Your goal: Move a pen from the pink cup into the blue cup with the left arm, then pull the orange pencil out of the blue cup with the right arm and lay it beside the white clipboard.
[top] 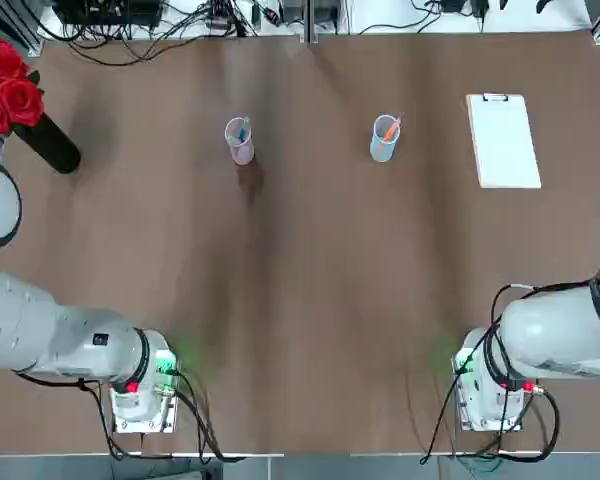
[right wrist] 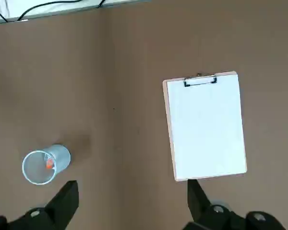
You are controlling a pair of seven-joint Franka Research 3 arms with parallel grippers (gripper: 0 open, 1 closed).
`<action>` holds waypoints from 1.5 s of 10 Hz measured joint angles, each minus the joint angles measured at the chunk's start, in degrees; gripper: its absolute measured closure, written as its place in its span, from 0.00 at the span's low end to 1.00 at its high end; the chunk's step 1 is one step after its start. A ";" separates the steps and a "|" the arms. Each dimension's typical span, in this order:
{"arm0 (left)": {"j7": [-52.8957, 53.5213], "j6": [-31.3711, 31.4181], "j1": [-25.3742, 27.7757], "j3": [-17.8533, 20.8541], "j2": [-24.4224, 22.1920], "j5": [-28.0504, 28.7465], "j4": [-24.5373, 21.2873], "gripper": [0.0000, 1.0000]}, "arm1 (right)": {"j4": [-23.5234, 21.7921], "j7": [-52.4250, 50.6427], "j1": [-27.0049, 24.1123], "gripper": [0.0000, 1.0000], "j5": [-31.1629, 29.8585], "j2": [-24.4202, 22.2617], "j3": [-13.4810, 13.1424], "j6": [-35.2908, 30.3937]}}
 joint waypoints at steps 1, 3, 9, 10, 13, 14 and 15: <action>-0.03 0.00 0.00 0.00 0.00 0.00 0.00 0.01 | 0.00 -0.23 0.00 0.00 0.00 0.00 0.00 0.00; -0.21 0.05 0.00 0.00 0.00 0.00 0.00 0.01 | 0.00 -0.73 0.00 0.00 0.00 0.00 0.00 0.00; -1.33 1.42 -0.72 -4.21 0.58 4.41 -0.32 0.01 | 0.00 -2.66 0.03 0.00 0.00 0.00 0.03 -0.21; -2.74 2.12 -0.77 -6.04 1.53 4.42 -0.53 0.01 | 0.02 -2.71 0.04 0.00 0.00 -0.01 0.04 -0.21; -10.93 6.73 -0.99 -12.41 6.39 4.45 -0.94 0.01 | 0.03 -2.74 0.06 0.00 0.00 -0.03 0.06 -0.27; -13.82 8.18 -1.13 -14.65 8.49 4.52 -1.13 0.01 | 0.03 -2.74 0.06 0.00 0.00 -0.04 0.05 -0.30; -16.32 9.90 -1.35 -17.09 10.93 4.61 -1.26 0.01 | 0.02 -2.75 0.06 0.00 0.00 -0.04 0.05 -0.31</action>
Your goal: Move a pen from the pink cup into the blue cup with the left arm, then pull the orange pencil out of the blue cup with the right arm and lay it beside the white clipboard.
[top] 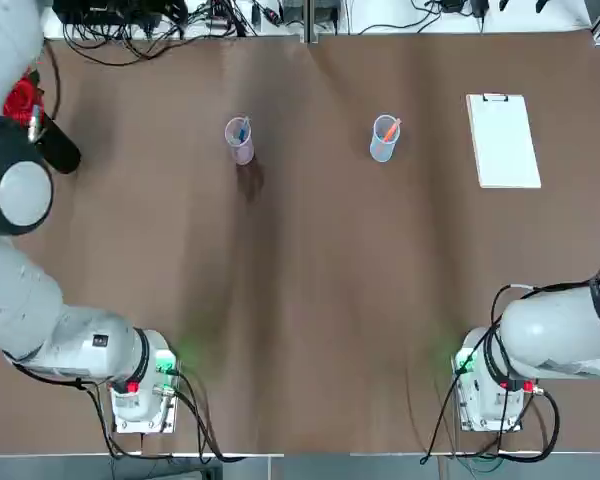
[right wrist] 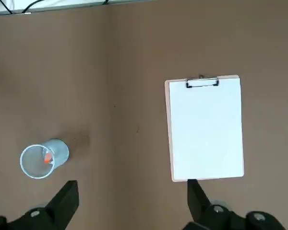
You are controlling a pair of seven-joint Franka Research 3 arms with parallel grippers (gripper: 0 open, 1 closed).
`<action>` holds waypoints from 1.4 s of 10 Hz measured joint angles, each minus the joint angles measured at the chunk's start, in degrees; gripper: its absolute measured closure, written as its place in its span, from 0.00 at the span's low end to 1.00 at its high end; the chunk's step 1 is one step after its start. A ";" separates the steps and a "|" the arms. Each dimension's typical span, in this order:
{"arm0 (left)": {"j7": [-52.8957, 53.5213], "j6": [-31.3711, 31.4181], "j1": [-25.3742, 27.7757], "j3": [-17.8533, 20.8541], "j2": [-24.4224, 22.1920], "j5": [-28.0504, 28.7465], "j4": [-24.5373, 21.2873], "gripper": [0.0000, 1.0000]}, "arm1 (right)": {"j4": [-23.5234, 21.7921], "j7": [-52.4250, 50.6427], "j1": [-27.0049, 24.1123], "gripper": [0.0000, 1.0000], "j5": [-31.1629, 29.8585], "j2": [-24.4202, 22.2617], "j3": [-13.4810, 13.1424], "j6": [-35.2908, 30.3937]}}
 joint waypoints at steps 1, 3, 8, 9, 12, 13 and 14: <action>-2.87 1.47 -0.23 -2.33 2.62 0.76 -0.03 0.01 | 0.01 0.00 0.01 0.00 0.00 0.00 0.01 0.00; -8.71 4.17 -0.43 -6.92 7.75 4.44 0.28 0.01 | 0.00 -0.01 0.01 0.00 0.00 0.00 0.02 -0.03; -18.44 9.49 -2.15 -13.01 17.76 13.18 1.13 0.04 | 0.06 -0.04 0.36 0.00 0.00 -0.02 0.11 0.00; -18.44 9.72 -2.17 -13.08 18.62 13.25 1.22 0.05 | 0.06 -0.04 0.36 0.00 0.00 -0.02 0.09 0.00; -18.44 11.41 -2.71 -13.44 22.48 15.16 1.28 0.19 | 0.08 -0.04 0.36 0.00 0.00 -0.02 0.08 0.06; -18.44 11.67 -2.98 -13.54 23.47 15.98 1.33 0.26 | 0.08 -0.04 0.36 0.00 0.00 -0.02 0.07 0.09; -18.44 11.72 -3.15 -13.63 24.05 16.66 1.36 0.32 | 0.08 -0.05 0.36 0.00 0.00 -0.02 0.08 0.10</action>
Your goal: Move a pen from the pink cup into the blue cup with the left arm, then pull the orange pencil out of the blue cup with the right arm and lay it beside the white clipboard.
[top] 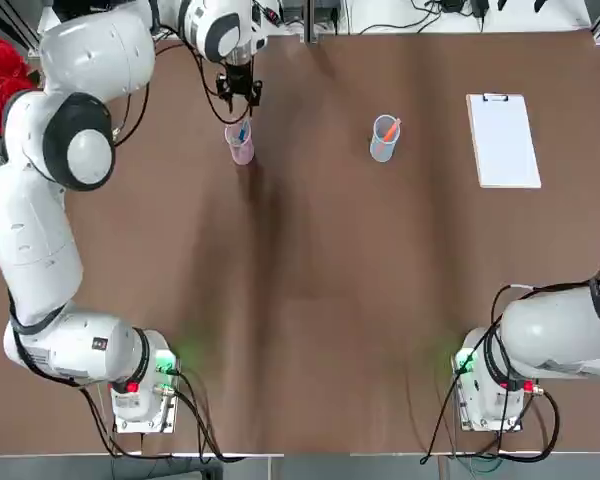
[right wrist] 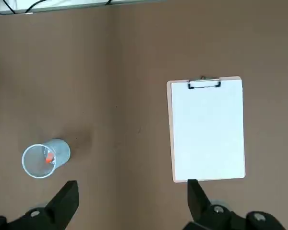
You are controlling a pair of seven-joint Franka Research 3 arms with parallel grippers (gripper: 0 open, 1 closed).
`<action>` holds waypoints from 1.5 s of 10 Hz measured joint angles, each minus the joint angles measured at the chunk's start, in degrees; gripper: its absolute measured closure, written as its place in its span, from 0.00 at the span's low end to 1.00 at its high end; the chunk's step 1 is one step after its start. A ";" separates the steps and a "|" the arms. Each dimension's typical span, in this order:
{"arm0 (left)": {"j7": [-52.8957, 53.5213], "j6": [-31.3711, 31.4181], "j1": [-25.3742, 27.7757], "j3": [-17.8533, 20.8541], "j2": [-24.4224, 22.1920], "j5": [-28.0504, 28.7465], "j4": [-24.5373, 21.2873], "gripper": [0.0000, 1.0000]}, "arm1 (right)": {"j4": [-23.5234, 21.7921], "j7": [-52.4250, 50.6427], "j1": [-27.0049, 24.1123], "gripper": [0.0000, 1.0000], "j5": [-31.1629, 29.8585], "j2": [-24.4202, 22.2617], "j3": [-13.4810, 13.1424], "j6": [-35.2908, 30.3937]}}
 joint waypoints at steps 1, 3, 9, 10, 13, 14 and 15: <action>0.00 0.07 -0.20 -0.05 0.57 0.82 0.00 0.34 | 0.00 0.00 0.00 0.00 0.00 0.00 0.00 0.00; 0.00 2.22 -0.62 -0.07 1.63 2.44 0.01 0.37 | 0.01 -0.07 0.00 0.00 0.00 0.00 -0.01 0.01; 0.00 3.74 -1.16 -0.17 2.30 4.22 0.01 0.54 | 0.01 -0.09 -0.03 0.00 0.00 0.00 -0.07 0.00; 0.00 3.74 -1.32 -0.17 2.35 4.25 -0.01 0.54 | 0.01 -0.10 -0.03 0.00 0.00 0.00 -0.07 0.00; 0.00 3.74 -1.41 -0.17 3.20 4.29 -0.10 0.54 | 0.01 -0.40 -0.02 0.00 0.00 0.00 -0.03 -0.08; 0.00 3.74 -1.41 -0.17 3.42 4.30 -0.11 0.54 | 0.01 -0.61 0.00 0.00 0.00 0.00 -0.02 -0.10; 0.03 3.73 -1.41 -0.17 3.47 4.33 -0.11 0.55 | 0.01 -0.71 0.01 0.00 0.00 0.00 0.00 -0.09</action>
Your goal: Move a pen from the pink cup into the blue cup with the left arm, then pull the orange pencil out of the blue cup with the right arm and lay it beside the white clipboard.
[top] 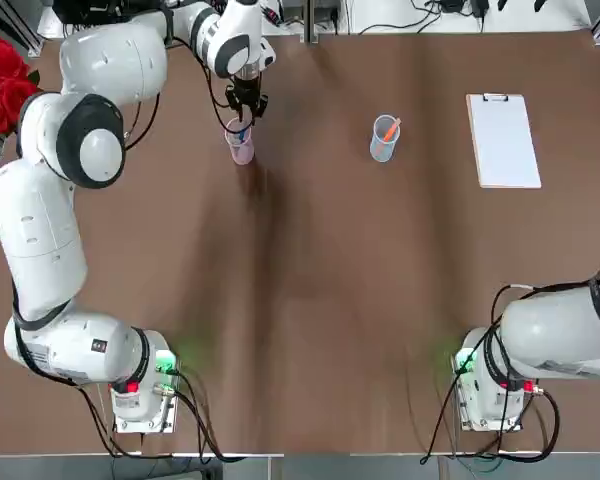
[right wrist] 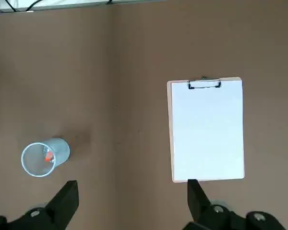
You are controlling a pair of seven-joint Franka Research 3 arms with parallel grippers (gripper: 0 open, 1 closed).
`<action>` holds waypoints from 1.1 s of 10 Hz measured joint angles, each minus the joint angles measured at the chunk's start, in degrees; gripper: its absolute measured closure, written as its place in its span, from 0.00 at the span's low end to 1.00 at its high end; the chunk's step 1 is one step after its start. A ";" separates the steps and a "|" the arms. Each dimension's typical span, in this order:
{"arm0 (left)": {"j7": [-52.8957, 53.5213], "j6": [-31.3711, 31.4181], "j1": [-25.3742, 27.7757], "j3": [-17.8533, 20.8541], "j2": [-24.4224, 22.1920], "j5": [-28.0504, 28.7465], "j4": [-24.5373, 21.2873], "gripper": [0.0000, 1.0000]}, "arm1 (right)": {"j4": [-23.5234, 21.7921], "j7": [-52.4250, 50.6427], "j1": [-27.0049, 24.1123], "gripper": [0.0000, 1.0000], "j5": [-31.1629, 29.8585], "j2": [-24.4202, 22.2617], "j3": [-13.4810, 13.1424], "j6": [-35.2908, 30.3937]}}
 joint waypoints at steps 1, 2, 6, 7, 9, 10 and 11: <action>0.02 -0.01 0.00 0.00 0.00 0.03 0.01 0.55 | 0.00 -0.02 0.04 0.00 0.00 0.00 0.03 0.00; 0.04 -0.07 0.01 0.00 0.00 0.05 0.02 0.56 | 0.00 -0.03 0.09 0.00 0.00 0.00 0.03 0.01; 0.13 -1.35 0.02 0.00 -0.01 0.09 0.05 0.59 | 0.00 -0.06 0.31 0.00 0.00 0.00 0.06 -0.11; 0.13 -1.61 0.02 0.01 -0.01 0.09 0.04 0.60 | 0.00 -0.06 0.44 0.00 0.00 0.00 0.06 -0.21; 0.15 -1.71 0.03 0.01 -0.01 0.17 0.05 0.62 | 0.00 -0.06 0.50 0.00 0.00 0.00 0.06 -0.21; 0.15 -1.72 0.04 0.01 -0.01 0.27 0.05 0.65 | 0.00 -0.06 0.50 0.00 0.00 0.00 0.06 -0.23; 0.16 -1.72 0.05 0.02 -0.01 1.03 0.05 0.65 | 0.00 -0.06 0.50 0.00 0.00 0.00 0.05 -0.30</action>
